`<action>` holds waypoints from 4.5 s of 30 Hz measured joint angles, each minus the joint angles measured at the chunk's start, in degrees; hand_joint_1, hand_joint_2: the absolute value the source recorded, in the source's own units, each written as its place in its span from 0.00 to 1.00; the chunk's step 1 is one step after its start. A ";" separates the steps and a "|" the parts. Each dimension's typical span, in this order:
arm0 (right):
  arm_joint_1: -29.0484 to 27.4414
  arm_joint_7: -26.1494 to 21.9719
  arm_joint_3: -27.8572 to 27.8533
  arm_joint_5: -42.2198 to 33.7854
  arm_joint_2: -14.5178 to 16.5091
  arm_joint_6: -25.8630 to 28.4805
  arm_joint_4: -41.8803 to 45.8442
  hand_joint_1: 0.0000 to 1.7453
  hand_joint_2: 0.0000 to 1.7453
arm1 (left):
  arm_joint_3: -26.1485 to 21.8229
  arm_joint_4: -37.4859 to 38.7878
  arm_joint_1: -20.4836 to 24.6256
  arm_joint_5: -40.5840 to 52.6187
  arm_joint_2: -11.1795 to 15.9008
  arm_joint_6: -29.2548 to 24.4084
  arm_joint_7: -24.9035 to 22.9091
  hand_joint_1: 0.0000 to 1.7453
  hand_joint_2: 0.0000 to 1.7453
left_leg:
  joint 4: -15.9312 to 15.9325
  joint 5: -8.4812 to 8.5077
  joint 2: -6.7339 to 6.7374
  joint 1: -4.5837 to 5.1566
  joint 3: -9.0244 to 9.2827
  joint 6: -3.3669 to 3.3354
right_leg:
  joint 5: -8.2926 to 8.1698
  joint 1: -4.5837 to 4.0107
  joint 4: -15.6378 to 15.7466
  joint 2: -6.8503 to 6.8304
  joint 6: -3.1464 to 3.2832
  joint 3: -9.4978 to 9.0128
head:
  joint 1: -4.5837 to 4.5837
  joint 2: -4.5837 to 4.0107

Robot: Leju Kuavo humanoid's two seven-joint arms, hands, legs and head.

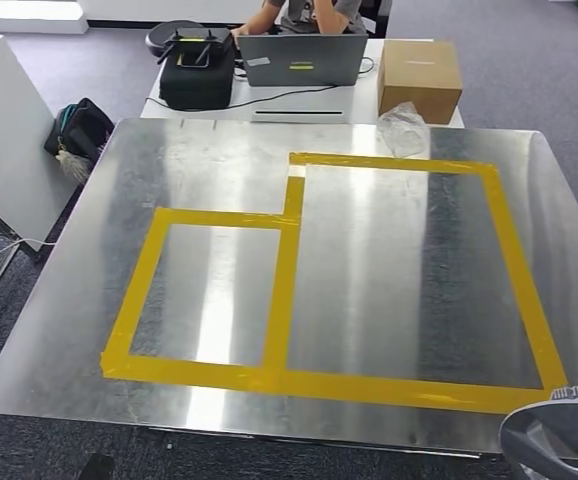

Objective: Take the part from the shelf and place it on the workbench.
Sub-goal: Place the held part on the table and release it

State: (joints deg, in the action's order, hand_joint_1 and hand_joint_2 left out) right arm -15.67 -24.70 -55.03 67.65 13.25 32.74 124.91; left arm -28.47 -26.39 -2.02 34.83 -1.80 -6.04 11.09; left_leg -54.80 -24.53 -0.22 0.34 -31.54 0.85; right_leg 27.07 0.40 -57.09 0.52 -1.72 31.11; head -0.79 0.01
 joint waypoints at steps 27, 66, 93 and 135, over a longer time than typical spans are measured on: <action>-6.40 13.49 13.62 4.75 -10.27 6.43 0.30 1.00 1.00 | -3.50 1.60 1.45 5.44 -0.23 2.39 1.26 0.00 1.00 | 0.92 0.00 -0.98 -2.52 0.06 2.39 | -1.37 3.14 -1.00 1.27 -5.09 2.56 | -1.96 0.01; 4.47 4.70 14.20 -2.69 -20.17 6.54 6.42 1.00 1.00 | -4.24 4.25 3.78 11.66 -1.14 2.85 2.23 0.00 1.00 | -0.17 5.78 0.06 0.04 -5.14 -1.72 | 1.08 0.80 -0.79 0.44 -1.10 -0.27 | -1.27 0.02; -4.39 37.01 55.44 22.05 -52.66 -3.85 -5.93 1.00 1.00 | -2.20 5.34 7.06 15.54 -1.10 3.83 0.04 0.00 1.00 | -0.39 5.15 -0.38 -1.43 -4.53 0.20 | 1.33 -0.47 1.74 -0.06 -0.59 -2.30 | -1.33 0.02; 5.80 5.59 31.04 22.27 -26.03 6.43 1.21 1.00 1.00 | 4.99 6.90 7.31 11.46 -0.69 2.34 0.48 0.00 1.00 | -0.42 5.21 -0.41 -0.70 -4.96 -0.35 | 0.55 0.17 1.90 0.02 -1.48 -1.88 | -1.34 0.02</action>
State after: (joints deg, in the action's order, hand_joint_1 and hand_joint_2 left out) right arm -9.88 -19.11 -23.98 89.92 -12.79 39.17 126.12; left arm -23.48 -19.49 5.29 46.29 -2.49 -3.69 11.56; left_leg -55.23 -19.31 -0.62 -0.36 -36.50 0.50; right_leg 27.62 0.57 -55.20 0.54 -3.20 29.23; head -2.13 0.02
